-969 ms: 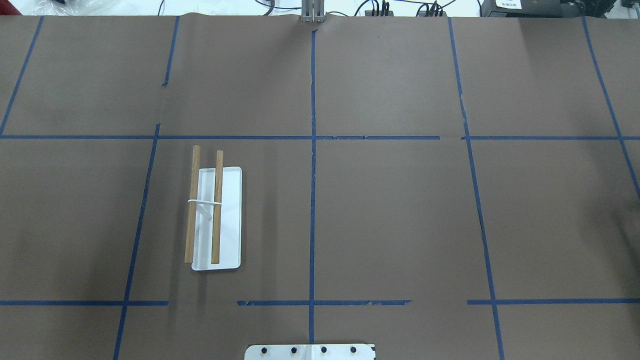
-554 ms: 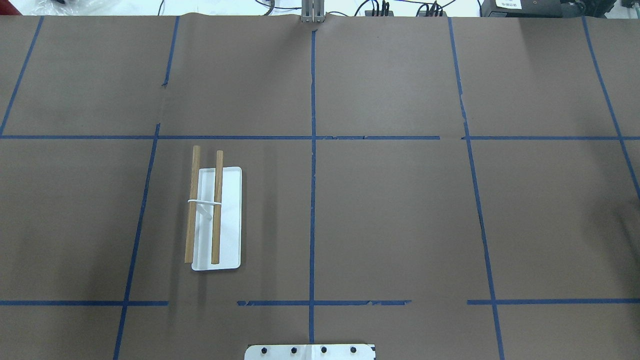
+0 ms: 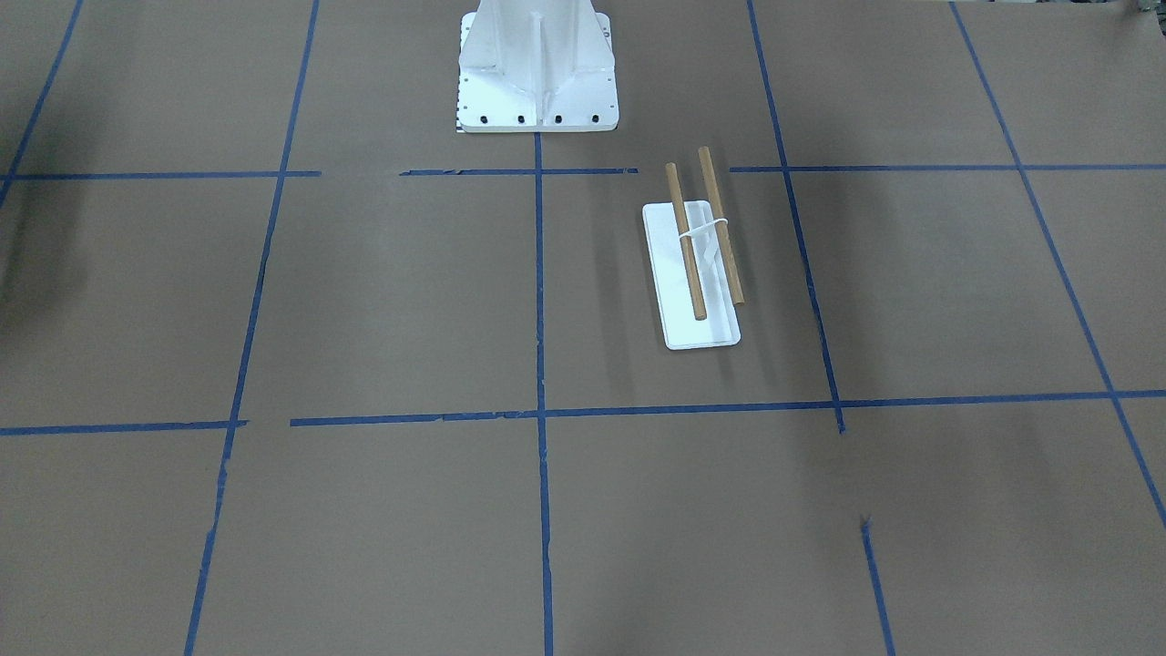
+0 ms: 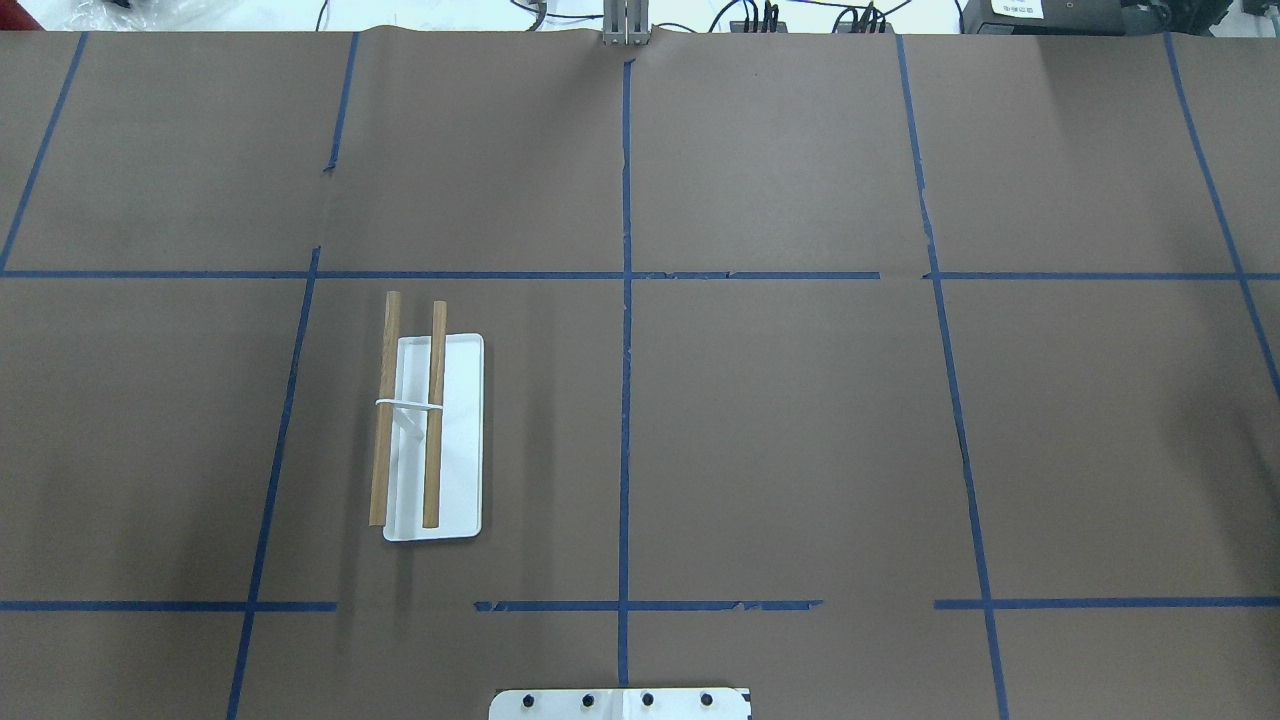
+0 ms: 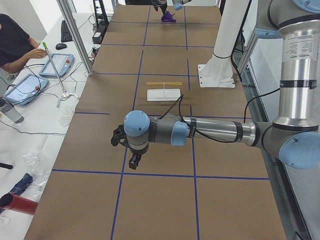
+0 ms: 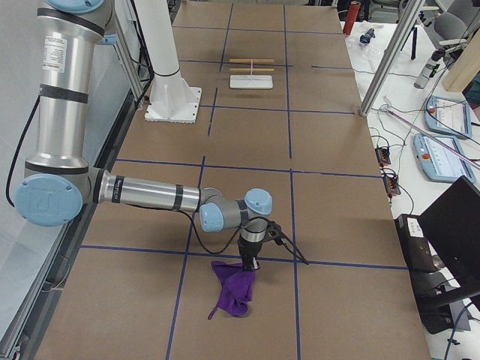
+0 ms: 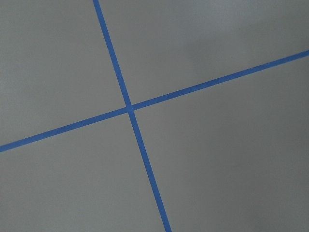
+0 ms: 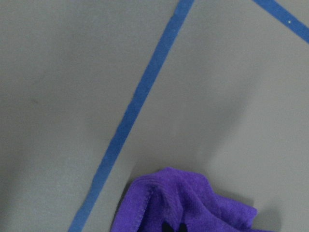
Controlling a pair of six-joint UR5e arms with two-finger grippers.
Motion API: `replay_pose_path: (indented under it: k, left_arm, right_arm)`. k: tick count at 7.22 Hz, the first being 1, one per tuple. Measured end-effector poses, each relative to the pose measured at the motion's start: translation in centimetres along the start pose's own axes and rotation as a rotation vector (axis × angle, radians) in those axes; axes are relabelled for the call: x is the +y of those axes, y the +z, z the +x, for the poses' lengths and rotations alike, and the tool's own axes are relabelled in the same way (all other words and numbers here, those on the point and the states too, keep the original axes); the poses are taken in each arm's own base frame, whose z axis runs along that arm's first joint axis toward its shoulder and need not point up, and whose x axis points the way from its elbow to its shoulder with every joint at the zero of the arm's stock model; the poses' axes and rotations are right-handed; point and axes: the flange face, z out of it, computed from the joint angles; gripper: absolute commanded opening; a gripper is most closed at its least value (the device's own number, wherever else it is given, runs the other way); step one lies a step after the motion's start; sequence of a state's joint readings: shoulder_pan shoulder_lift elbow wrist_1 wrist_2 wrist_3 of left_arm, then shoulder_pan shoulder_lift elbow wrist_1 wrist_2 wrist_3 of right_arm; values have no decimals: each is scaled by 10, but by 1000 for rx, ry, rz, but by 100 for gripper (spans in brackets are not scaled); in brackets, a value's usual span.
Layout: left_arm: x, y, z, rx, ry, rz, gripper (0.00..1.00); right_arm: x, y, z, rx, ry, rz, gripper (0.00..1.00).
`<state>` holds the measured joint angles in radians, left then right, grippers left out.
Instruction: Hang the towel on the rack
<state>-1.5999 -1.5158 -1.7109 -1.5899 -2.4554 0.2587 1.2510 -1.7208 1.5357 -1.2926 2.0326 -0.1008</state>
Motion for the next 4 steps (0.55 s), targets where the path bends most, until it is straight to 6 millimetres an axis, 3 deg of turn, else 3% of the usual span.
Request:
replay_pose_path:
  k: [1, 2, 3, 4]
  left_arm:
    - [-1, -1, 1, 0, 4, 3, 100]
    - [-4, -5, 5, -3, 12, 10, 100]
    - [-8, -10, 10, -7, 22, 19, 100]
    - [-13, -15, 15, -11, 32, 30, 100]
  right_arm:
    - [1, -24, 12, -23, 30, 49, 0]
    - [3, -62, 19, -64, 72, 107, 0]
    - [2, -109, 15, -108, 109, 147, 0]
    - [-5, -160, -5, -156, 135, 173, 0]
